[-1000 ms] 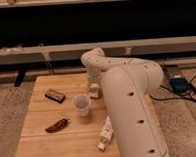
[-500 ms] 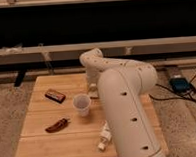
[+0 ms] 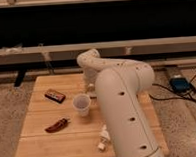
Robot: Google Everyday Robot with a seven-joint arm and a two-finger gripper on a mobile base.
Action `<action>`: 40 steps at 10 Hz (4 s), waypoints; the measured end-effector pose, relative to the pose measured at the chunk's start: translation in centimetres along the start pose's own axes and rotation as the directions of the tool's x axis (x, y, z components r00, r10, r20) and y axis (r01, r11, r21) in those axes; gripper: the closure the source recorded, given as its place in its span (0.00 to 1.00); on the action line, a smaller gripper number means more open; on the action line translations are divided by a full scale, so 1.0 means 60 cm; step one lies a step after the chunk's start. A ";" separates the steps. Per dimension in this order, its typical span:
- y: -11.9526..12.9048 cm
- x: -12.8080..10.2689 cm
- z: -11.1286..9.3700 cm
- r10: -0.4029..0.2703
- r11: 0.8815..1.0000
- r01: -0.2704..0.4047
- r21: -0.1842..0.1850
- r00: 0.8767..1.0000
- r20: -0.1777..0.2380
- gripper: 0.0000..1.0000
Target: Wipe the white sponge on the table
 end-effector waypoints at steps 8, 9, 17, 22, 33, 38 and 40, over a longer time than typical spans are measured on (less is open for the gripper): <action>0.107 -0.003 0.001 -0.163 0.987 0.163 -0.012 0.987 0.004 1.00; 0.113 -0.001 0.002 -0.174 0.985 0.174 -0.012 0.985 0.002 1.00; 0.132 0.068 -0.014 -0.221 0.975 0.220 -0.038 0.974 -0.039 1.00; 0.015 0.070 -0.015 -0.052 0.999 0.052 -0.015 0.997 -0.060 1.00; -0.041 -0.012 0.007 0.087 0.996 -0.086 0.021 0.995 -0.050 1.00; 0.036 -0.027 0.002 0.000 1.000 0.000 -0.008 1.000 -0.021 1.00; 0.116 -0.044 -0.002 -0.066 0.997 0.065 -0.029 0.998 -0.007 1.00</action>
